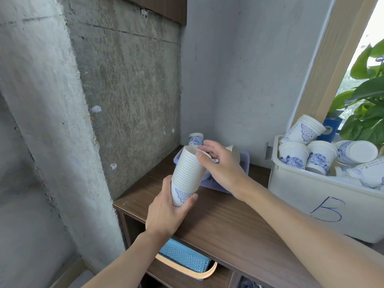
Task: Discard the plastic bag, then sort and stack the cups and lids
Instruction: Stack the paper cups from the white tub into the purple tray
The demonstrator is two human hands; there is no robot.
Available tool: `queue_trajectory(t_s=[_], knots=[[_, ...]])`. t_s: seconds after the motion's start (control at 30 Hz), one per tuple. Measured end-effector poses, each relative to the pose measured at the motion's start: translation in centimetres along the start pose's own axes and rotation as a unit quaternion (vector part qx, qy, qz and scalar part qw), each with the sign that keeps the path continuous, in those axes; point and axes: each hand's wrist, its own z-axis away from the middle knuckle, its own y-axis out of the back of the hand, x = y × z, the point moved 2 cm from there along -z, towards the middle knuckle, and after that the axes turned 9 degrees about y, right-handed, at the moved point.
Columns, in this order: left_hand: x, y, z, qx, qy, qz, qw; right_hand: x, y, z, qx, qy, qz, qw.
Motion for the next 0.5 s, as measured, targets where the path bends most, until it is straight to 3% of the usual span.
queue_trajectory(t_s=[0.23, 0.3, 0.4, 0.5], knots=[[0.1, -0.1, 0.0, 0.0, 0.001, -0.007, 1.0, 1.0, 0.4, -0.1, 0.013, 0.001, -0.003, 1.0], [0.1, 0.0, 0.0, 0.002, 0.004, -0.007, 1.0, 1.6, 1.3, -0.4, 0.05, -0.003, 0.011, 0.999], [0.1, -0.1, 0.0, 0.002, 0.013, -0.005, 1.0, 4.0, 3.0, -1.3, 0.102, -0.022, 0.207, 0.973], [0.1, -0.1, -0.1, 0.0, 0.014, -0.003, 1.0, 6.2, 3.9, -2.1, 0.062, -0.09, 0.322, 0.941]])
